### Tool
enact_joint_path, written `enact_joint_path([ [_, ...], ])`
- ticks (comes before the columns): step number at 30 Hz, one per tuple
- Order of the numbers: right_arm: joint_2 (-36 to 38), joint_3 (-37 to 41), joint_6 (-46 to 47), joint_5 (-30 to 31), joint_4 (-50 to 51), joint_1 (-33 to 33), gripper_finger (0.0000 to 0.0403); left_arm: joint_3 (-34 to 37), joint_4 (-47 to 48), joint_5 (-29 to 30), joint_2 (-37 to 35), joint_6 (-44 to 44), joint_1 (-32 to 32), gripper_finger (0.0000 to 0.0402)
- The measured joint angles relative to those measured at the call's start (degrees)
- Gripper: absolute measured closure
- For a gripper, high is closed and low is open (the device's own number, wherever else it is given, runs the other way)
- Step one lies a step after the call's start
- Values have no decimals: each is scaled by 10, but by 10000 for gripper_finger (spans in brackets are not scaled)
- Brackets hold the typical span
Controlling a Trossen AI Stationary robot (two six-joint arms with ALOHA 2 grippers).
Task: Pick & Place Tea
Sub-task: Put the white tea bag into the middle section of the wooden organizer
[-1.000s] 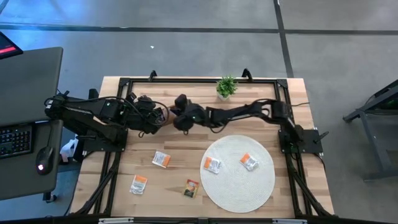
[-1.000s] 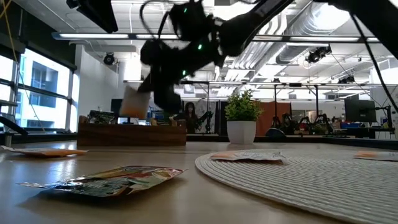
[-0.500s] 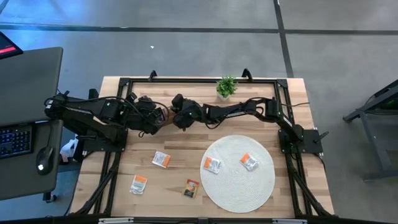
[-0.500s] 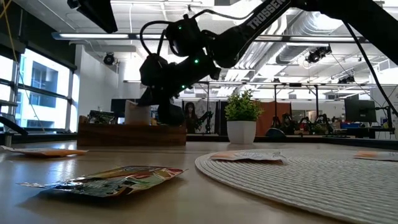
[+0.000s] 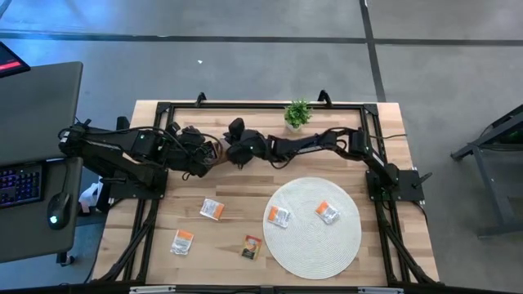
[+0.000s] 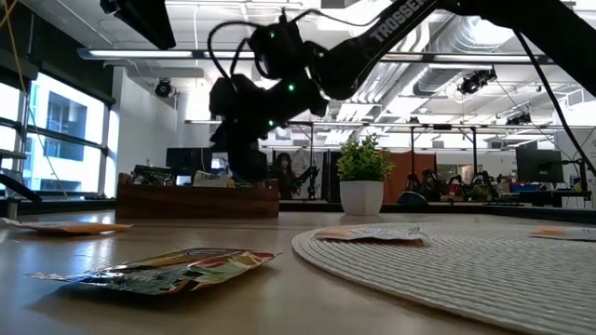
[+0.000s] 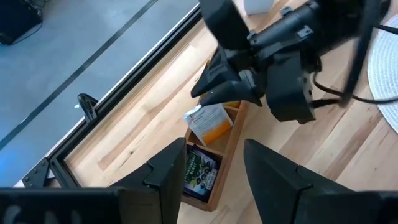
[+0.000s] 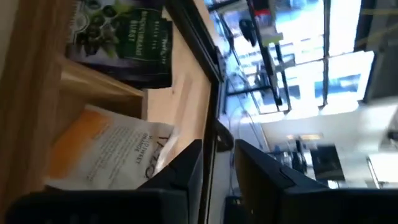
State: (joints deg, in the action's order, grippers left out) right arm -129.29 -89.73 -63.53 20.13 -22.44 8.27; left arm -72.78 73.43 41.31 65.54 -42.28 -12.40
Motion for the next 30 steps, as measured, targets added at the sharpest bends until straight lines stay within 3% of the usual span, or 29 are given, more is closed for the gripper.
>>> enact_joint_path([
  [4, 17, 0, 16, 92, 18, -39, 315, 0, 0, 0, 0, 0, 0, 243],
  [7, 46, 0, 13, 170, 85, -73, 315, 0, 0, 0, 0, 0, 0, 243],
  [13, 134, 0, 6, 322, 281, -147, 330, 0, 0, -3, 0, 0, 0, 243],
  [17, 215, 0, 94, 398, 457, -188, 349, 0, 0, -3, 0, 0, 0, 243],
  [20, 289, 0, 262, 377, 619, -211, 364, 0, 0, -5, 0, 0, 0, 243],
  [24, 379, 11, 560, 232, 783, -225, 393, 12, -11, -41, 0, 1, 0, 243],
  [26, 421, 50, 638, 178, 794, -234, 399, 33, -35, -71, 0, 9, 0, 243],
  [30, 483, 186, 687, 180, 679, -265, 399, 91, -93, -157, 0, -1, 0, 243],
])
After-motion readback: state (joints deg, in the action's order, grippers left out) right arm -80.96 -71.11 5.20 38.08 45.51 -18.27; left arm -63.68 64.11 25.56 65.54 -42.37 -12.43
